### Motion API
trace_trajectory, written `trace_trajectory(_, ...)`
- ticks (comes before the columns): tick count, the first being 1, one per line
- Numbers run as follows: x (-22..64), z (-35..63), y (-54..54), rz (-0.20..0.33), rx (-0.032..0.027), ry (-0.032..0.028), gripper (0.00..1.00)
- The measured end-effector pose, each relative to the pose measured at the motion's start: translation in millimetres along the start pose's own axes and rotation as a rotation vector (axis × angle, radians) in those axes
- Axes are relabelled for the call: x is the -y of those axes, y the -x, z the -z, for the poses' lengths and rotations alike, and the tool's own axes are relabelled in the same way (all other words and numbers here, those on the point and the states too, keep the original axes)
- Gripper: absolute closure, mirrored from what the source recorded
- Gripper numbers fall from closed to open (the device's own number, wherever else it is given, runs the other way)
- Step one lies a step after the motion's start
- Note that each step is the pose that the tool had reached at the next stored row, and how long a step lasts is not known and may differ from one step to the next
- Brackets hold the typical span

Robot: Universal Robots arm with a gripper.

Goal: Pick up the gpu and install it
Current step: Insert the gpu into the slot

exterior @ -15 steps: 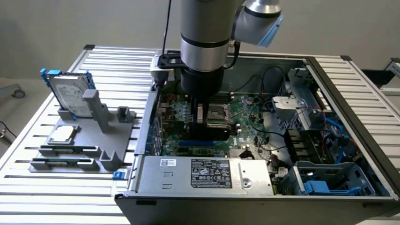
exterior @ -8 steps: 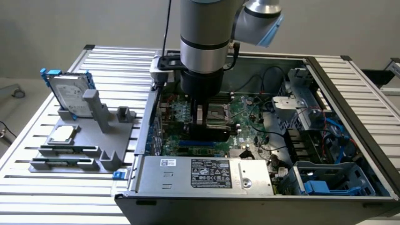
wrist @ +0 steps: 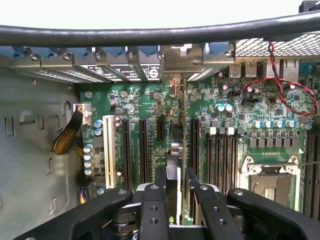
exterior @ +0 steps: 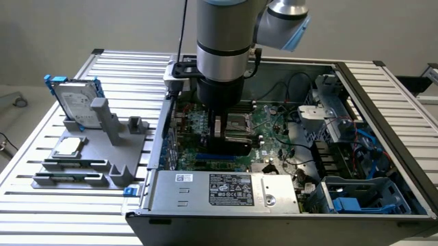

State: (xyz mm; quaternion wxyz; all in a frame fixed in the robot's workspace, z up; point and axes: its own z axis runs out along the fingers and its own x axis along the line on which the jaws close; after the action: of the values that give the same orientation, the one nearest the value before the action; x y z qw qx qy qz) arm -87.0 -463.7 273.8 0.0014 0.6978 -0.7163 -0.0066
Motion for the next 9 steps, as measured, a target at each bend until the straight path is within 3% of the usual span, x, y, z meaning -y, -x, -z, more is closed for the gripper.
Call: trace_trajectory(9,-2.2,-2.1,-0.2,-0.009,-0.0001,0.0001,0.74)
